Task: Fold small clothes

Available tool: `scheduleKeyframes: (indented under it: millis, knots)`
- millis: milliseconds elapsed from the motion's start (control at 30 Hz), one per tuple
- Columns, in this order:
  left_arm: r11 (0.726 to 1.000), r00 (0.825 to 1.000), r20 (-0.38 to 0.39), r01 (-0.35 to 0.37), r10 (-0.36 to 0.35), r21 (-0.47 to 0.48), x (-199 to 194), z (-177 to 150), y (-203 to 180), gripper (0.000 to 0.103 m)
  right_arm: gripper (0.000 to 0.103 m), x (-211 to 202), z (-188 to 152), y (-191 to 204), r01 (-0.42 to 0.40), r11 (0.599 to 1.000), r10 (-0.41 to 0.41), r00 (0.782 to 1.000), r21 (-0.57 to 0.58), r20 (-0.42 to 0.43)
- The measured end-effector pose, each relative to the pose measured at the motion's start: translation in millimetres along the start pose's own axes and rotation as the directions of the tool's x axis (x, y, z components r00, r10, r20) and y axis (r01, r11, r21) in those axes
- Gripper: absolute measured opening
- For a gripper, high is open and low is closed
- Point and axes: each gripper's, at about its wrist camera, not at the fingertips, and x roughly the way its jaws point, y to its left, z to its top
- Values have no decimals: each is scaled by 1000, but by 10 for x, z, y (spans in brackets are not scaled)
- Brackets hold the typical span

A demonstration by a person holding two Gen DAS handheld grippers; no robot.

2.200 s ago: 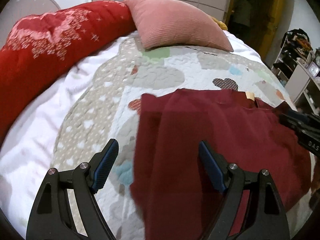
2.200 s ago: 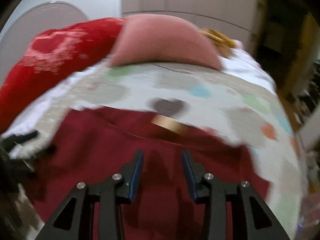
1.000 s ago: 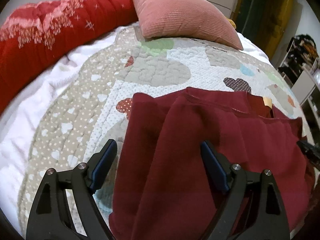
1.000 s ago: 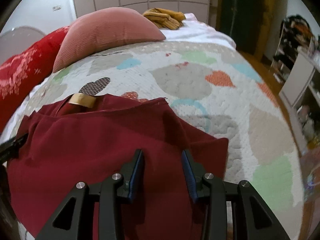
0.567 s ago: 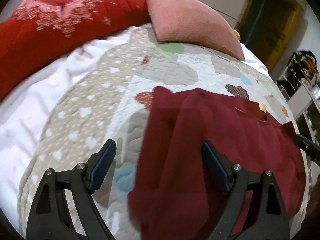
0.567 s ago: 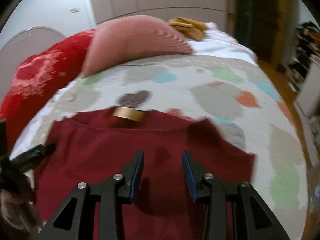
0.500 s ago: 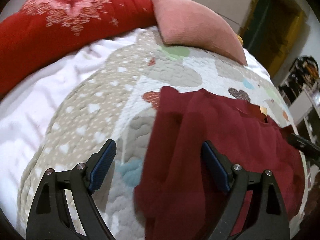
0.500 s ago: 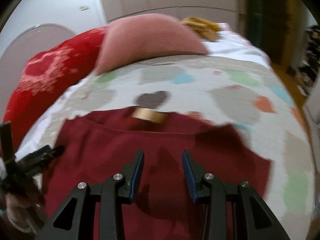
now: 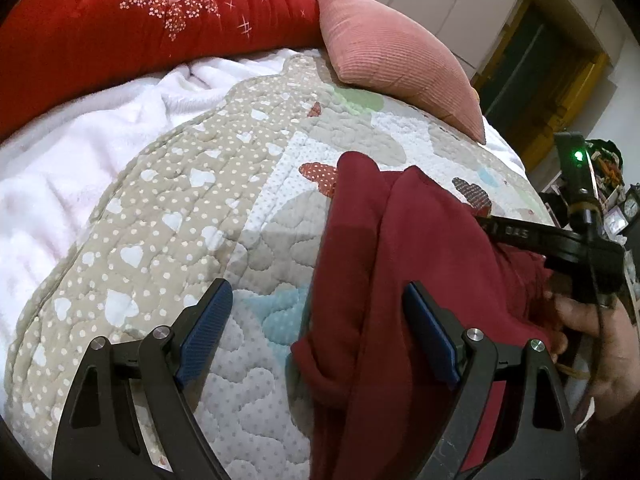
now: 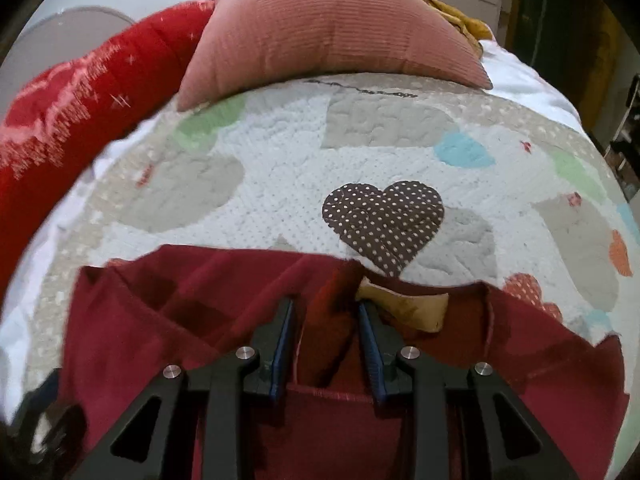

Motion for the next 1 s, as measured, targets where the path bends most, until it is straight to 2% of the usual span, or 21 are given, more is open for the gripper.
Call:
scheduleKeyframes:
  millis: [200, 300, 400, 467, 567, 700, 767, 800, 1000]
  knots:
    - [1000, 1000, -10, 10, -10, -4, -35, -2, 8, 88, 31, -117, 40, -6, 2, 1000, -3, 1000, 22, 19]
    - [1000, 1000, -15, 17, -17, -18, -132, -55, 32, 88, 31, -451, -9, 23, -112, 993, 108, 991, 42, 81]
    - [1000, 1000, -18, 15, -16, -8, -188, -104, 42, 88, 33, -701, -11, 233, -196, 980, 199, 975, -37, 98]
    - [1000, 1000, -20, 17, -17, -12, -216, -104, 67, 88, 35, -760, 19, 442, -284, 956, 288, 956, -73, 60]
    - [999, 999, -29, 35, -36, -36, -261, -103, 123, 88, 39, -717, 32, 736, -357, 931, 358, 934, -71, -6]
    - [995, 996, -39, 82, -84, -51, -284, -165, 193, 88, 48, -605, 29, 1033, -299, 952, 298, 954, -69, -27]
    - [994, 994, -34, 99, -101, -51, -289, -174, 216, 88, 50, -407, 29, 1128, -280, 959, 275, 956, -37, -106]
    - [993, 993, -33, 110, -112, -53, -284, -180, 228, 88, 54, -332, 33, 1146, -272, 962, 266, 954, -28, -135]
    - [995, 995, -22, 99, -99, -18, -274, -218, 188, 88, 70, -211, 5, 1330, -203, 977, 191, 971, -70, -144]
